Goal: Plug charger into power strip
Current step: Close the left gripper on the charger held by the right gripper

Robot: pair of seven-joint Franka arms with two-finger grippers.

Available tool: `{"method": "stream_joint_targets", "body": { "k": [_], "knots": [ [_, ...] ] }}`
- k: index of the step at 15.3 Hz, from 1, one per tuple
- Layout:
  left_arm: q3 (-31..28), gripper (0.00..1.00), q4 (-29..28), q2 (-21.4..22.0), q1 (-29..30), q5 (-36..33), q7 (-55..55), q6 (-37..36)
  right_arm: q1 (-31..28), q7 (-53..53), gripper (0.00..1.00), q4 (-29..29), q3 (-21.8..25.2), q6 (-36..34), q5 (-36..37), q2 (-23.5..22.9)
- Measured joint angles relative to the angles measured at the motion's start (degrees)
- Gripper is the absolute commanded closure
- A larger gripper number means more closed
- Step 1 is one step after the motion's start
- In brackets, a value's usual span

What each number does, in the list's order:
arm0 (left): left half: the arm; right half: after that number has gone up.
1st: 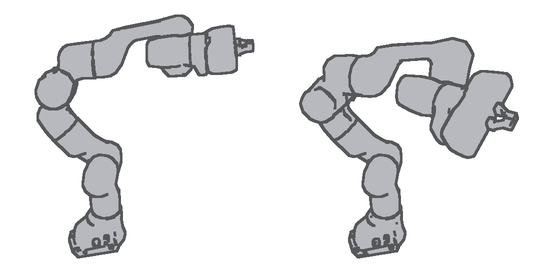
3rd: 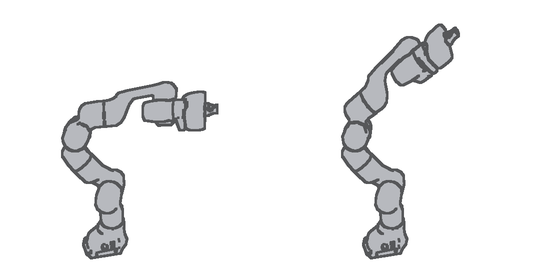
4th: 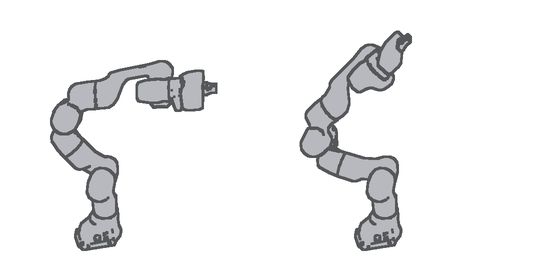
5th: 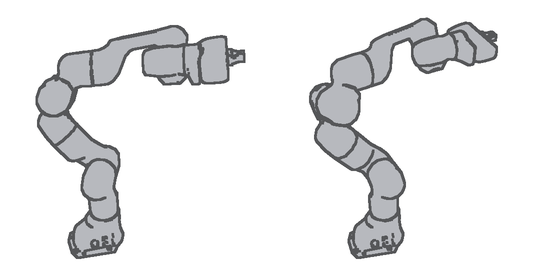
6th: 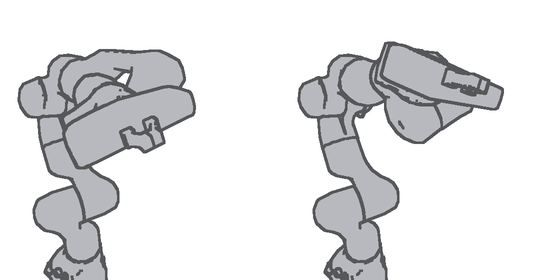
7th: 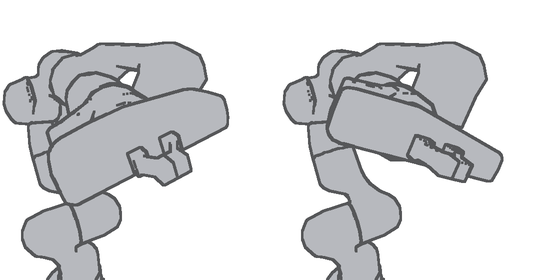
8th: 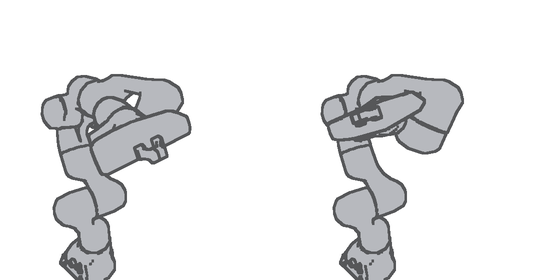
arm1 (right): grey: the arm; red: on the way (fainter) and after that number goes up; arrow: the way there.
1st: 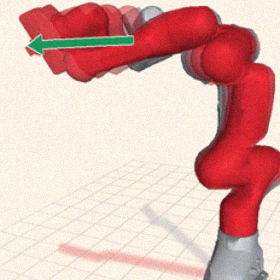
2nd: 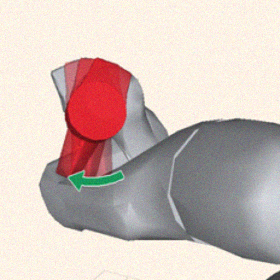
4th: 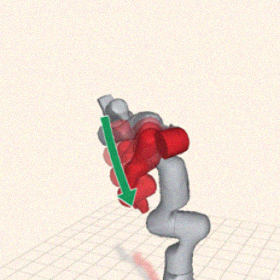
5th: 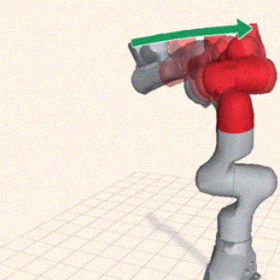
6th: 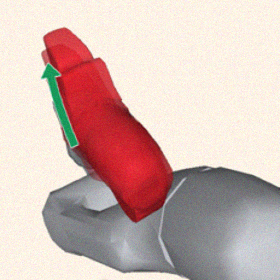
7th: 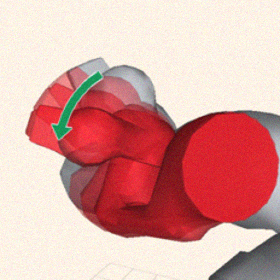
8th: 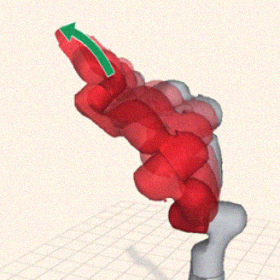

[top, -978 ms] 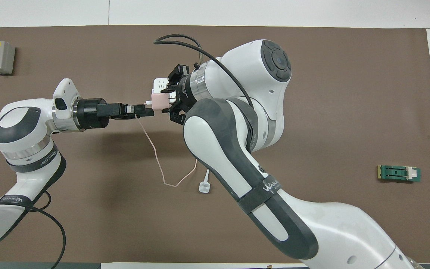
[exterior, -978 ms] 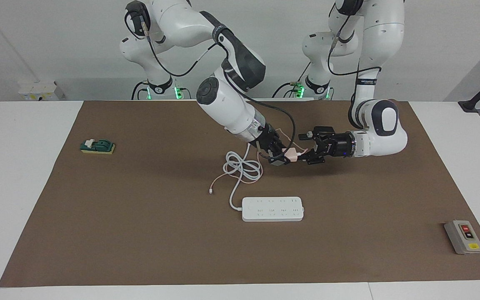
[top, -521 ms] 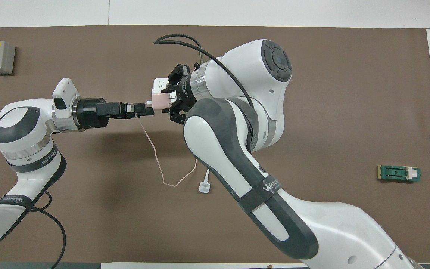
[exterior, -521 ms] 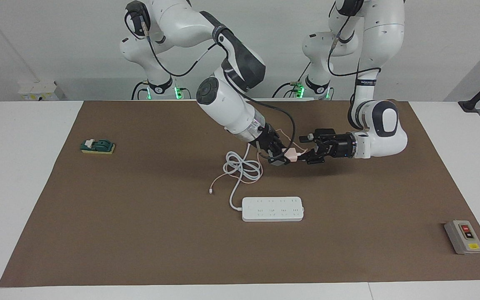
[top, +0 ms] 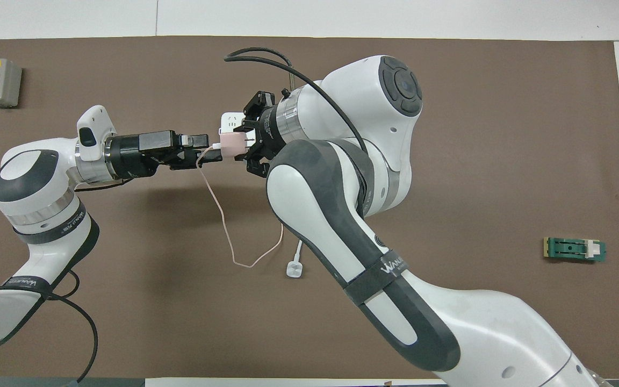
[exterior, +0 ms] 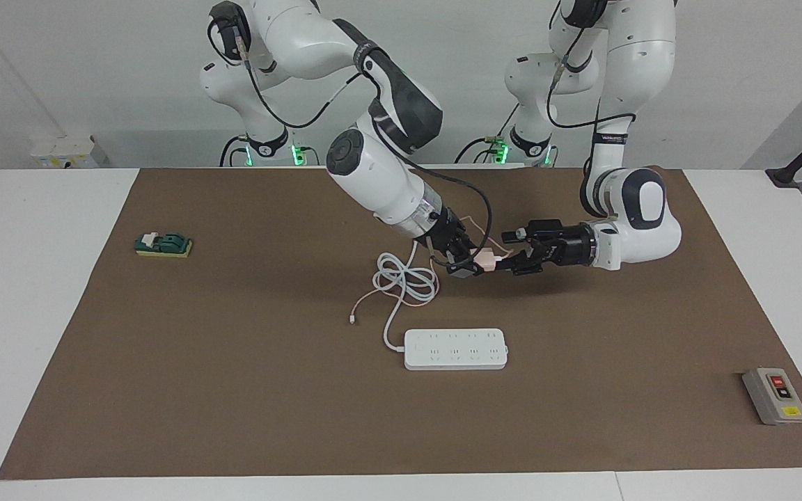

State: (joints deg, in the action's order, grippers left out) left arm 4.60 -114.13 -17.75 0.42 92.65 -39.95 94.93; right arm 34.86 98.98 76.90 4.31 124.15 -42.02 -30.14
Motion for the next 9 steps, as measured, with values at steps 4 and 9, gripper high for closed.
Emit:
{"method": "stream_joint_targets", "body": {
  "k": [4, 9],
  "knots": [
    [-1.3, 0.02, 0.9, -1.0, -2.2, 1.7, 0.3, 0.7, 0.0, 0.0, 1.00, 0.0, 0.0, 0.0, 0.0, 0.0],
    [-5.1, 0.03, 1.5, -1.6, -6.7, 2.8, 0.5, 0.8, 0.0, 0.0, 1.00, 0.0, 0.0, 0.0, -1.0, 0.0]
  ]
}}
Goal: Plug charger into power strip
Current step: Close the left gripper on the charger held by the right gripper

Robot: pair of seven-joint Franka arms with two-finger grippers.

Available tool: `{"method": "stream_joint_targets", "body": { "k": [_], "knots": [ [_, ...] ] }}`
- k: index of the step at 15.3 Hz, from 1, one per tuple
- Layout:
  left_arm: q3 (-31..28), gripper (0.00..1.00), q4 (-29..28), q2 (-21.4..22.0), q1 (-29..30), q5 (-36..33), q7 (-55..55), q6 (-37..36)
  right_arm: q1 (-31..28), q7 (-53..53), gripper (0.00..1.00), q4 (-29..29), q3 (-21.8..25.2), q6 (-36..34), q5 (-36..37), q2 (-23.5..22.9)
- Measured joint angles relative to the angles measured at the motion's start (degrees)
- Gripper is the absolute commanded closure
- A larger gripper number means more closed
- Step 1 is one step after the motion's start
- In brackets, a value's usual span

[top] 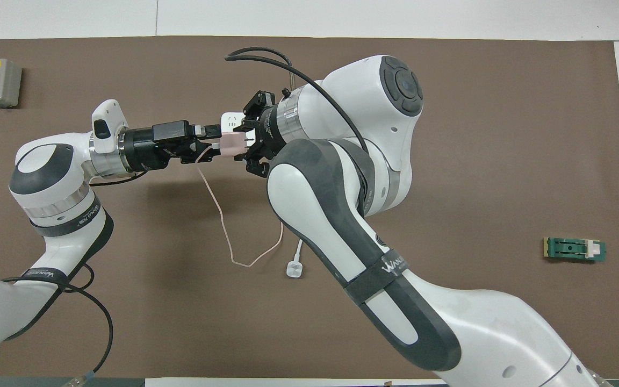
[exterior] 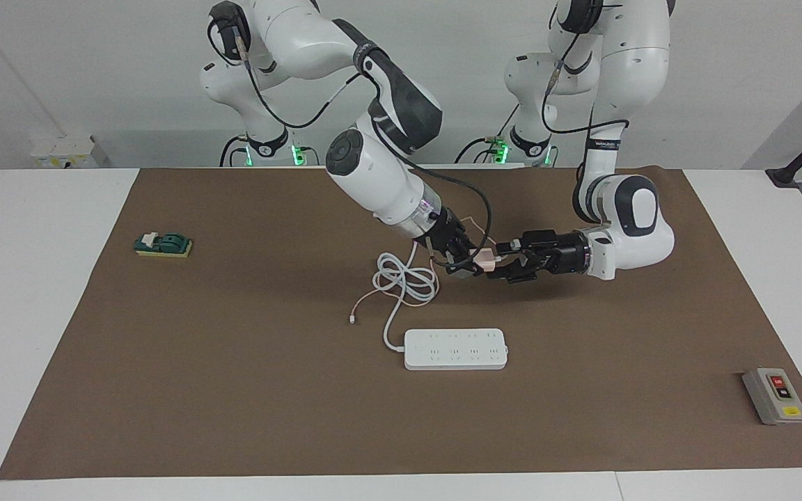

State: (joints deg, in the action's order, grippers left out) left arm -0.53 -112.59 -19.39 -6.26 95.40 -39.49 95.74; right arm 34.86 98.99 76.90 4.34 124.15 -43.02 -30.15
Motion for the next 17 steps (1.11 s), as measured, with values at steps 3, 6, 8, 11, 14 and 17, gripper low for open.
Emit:
{"method": "stream_joint_targets", "body": {
  "k": [3, 6, 8, 11, 14, 17],
  "knots": [
    [-0.1, 0.03, 0.1, 0.0, -0.2, 0.1, 0.0, 0.0, 0.0, 0.0, 1.00, 0.0, 0.0, 0.0, -0.6, 0.0],
    [-0.1, 0.03, 0.2, 0.0, -0.3, 0.1, 0.0, 0.0, 0.0, 0.0, 1.00, 0.0, 0.0, 0.0, -0.6, 0.0],
    [-0.1, 0.03, 0.4, 0.0, -0.4, 0.1, 0.0, -0.1, 0.0, 0.0, 1.00, 0.0, 0.0, 0.0, -0.6, 0.0],
    [-0.2, 0.07, 0.5, 0.0, -0.4, 0.1, 0.0, -0.1, 0.0, 0.0, 1.00, 0.0, 0.0, 0.0, -0.6, 0.0],
    [-0.2, 0.20, 0.5, 0.0, -0.5, 0.1, 0.0, -0.1, 0.0, 0.0, 1.00, 0.0, 0.0, 0.0, -0.6, 0.0],
    [-0.2, 0.38, 0.5, 0.0, -0.6, 0.1, 0.0, -0.3, 0.0, 0.0, 1.00, 0.0, 0.1, 0.0, -0.6, 0.0]
  ]
}}
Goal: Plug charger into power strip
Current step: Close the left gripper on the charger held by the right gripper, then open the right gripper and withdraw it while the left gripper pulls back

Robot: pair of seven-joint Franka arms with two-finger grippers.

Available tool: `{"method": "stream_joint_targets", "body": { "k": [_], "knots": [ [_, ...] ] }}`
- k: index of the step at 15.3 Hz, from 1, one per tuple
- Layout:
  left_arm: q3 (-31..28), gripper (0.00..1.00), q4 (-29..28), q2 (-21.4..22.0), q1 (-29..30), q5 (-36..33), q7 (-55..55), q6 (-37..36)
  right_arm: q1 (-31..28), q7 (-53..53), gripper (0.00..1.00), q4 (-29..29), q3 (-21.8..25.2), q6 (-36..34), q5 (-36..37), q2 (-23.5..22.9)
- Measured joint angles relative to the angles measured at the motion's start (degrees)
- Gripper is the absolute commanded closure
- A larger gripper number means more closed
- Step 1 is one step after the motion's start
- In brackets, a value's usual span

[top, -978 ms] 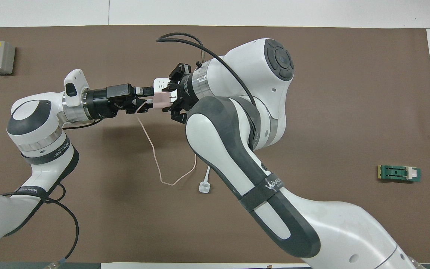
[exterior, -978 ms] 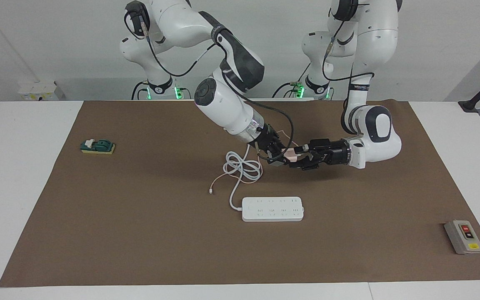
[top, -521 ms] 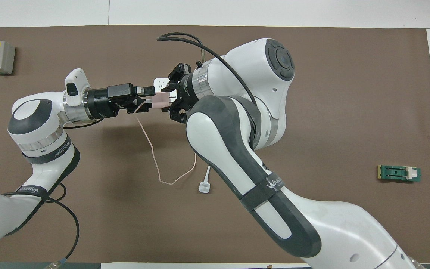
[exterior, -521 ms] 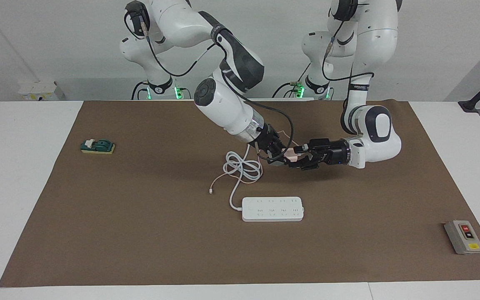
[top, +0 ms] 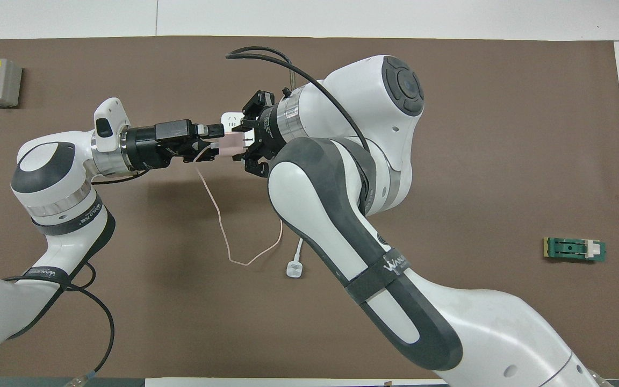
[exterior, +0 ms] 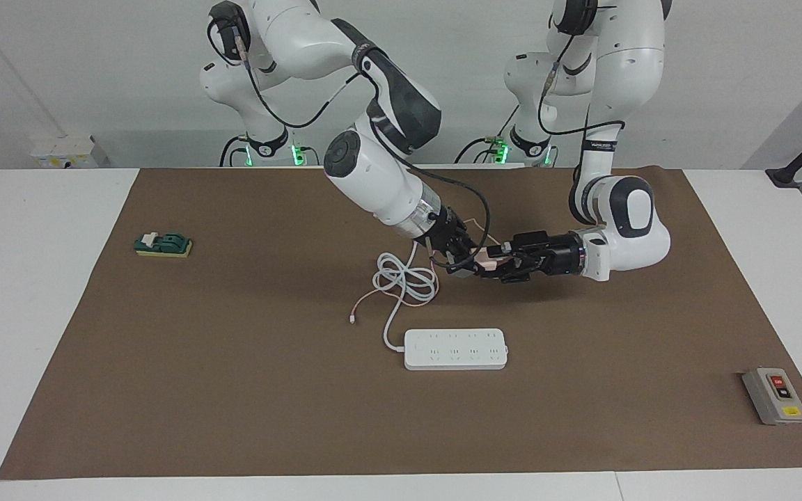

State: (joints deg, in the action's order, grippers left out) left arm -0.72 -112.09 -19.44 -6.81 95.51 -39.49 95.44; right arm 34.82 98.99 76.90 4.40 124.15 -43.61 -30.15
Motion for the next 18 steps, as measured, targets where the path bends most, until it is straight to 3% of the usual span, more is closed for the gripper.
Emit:
{"method": "stream_joint_targets", "body": {
  "k": [1, 3, 4, 9, 10, 11, 18],
  "knots": [
    [0.0, 0.41, 0.0, 0.0, 0.0, 0.0, 0.0, 0.0, 0.0, 0.0, 1.00, 0.0, 0.0, 0.0, 0.0, 0.0],
    [-0.2, 0.94, 0.0, 0.0, -0.2, 0.0, 0.0, -0.1, 0.0, 0.0, 1.00, 0.0, 0.0, 0.0, 0.0, 0.0],
    [-0.4, 1.00, 0.0, 0.0, -0.2, 0.0, 0.0, -0.1, 0.0, 0.0, 1.00, 0.0, 0.0, 0.0, 0.0, 0.0],
    [-0.6, 1.00, -0.1, -0.1, -0.3, 0.0, -0.9, -0.7, -0.1, 0.8, 1.00, -0.1, 0.0, -0.4, -0.2, 0.0],
    [-0.6, 1.00, -0.1, -0.1, -0.3, 0.0, -0.9, -0.7, -0.1, 0.8, 0.30, -0.1, 0.0, -0.4, -0.2, 0.0],
    [-0.6, 1.00, -0.1, -0.1, -0.3, 0.0, -0.9, -0.8, -0.1, 0.8, 0.00, -0.1, 0.0, -0.4, -0.3, 0.0],
    [-1.7, 1.00, -0.2, -0.2, -0.2, 0.0, 0.1, -2.9, -0.4, 0.8, 0.00, -0.2, 0.1, -0.3, -0.8, 0.0]
  ]
}}
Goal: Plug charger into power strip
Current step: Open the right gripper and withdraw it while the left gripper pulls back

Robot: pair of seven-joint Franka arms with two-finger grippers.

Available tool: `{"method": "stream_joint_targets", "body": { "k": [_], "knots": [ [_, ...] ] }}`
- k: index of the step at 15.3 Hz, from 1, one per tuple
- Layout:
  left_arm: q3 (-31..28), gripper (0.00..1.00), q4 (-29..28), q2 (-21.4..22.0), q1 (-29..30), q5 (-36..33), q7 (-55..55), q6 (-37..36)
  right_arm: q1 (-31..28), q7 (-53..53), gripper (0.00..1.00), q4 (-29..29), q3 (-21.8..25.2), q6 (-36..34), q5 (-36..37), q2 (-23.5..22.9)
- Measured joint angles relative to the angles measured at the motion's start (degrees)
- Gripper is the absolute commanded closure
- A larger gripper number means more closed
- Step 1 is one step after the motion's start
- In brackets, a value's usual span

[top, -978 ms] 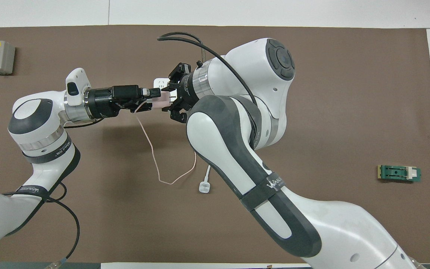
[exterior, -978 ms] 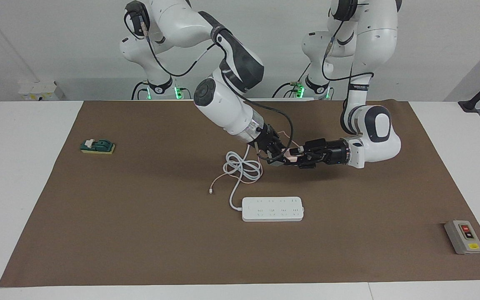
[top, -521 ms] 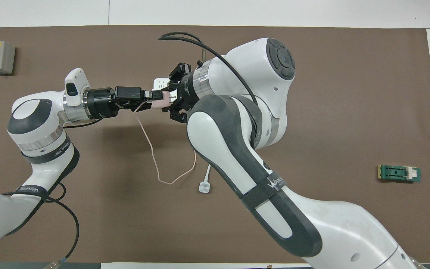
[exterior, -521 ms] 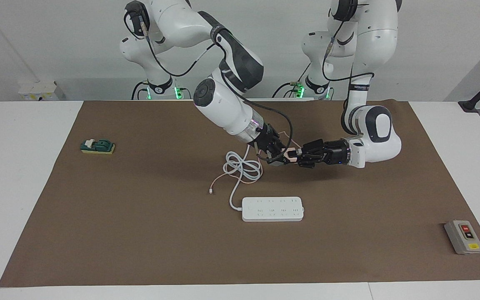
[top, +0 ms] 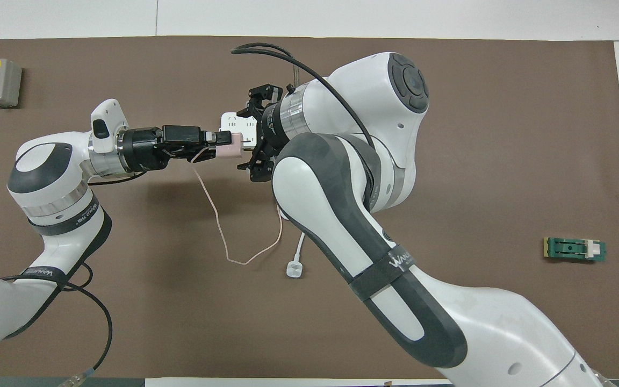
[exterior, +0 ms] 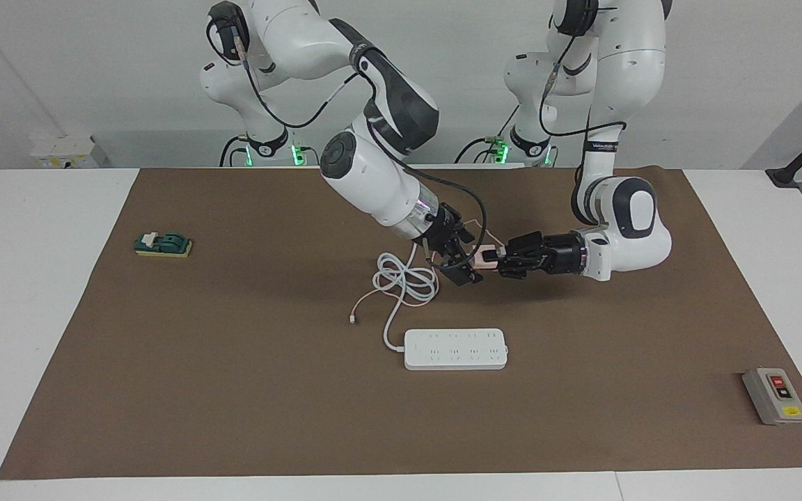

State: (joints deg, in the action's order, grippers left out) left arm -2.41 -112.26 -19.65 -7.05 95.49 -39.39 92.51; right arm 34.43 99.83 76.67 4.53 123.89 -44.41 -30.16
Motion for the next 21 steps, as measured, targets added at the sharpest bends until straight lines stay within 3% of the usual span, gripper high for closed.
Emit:
{"method": "stream_joint_targets", "body": {
  "k": [4, 13, 21],
  "knots": [
    [-0.8, 1.00, 2.0, 0.0, 1.0, -4.9, 3.1, -0.4, -1.9, 0.0, 0.00, -0.1, 0.3, -0.6, 0.0, 0.0],
    [-1.0, 1.00, 18.0, 0.1, 6.2, -30.5, 23.1, -3.9, -18.8, -2.0, 0.00, -1.7, 0.7, -8.4, 0.8, 4.3],
    [-0.1, 1.00, 34.1, 0.5, 4.5, -62.9, 43.0, -8.4, -23.1, -16.7, 0.00, -1.7, 0.8, -11.2, 10.8, 5.4]
  ]
}}
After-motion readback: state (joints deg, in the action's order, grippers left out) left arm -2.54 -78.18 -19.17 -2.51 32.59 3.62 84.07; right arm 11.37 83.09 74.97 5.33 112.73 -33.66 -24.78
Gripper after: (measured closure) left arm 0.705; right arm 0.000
